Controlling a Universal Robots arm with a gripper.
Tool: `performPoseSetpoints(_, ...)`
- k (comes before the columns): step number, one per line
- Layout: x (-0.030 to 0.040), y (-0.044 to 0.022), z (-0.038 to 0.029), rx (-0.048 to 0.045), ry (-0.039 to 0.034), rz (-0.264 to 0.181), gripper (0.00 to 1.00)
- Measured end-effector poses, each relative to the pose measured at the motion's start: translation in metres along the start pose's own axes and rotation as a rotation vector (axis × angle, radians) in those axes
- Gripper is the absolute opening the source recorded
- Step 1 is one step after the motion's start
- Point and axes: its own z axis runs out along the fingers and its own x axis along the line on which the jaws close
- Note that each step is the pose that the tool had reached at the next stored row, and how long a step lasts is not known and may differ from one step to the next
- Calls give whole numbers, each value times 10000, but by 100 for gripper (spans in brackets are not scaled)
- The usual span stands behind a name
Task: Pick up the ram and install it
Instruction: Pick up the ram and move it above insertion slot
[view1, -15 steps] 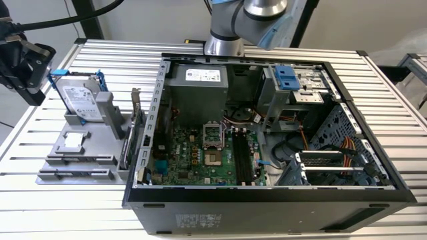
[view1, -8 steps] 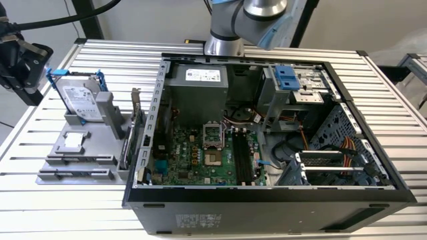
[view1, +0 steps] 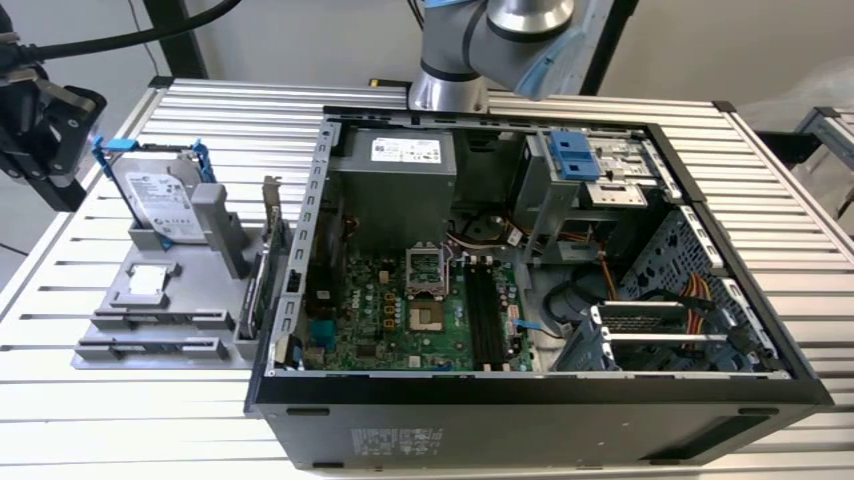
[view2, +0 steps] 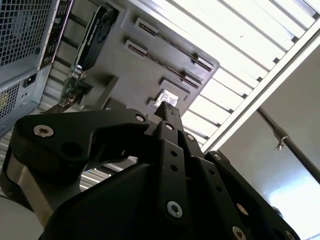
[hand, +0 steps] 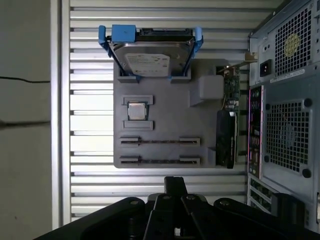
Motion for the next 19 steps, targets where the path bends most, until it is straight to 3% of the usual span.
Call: performPoseSetpoints(19,1,0,0,-12,28,-602,0)
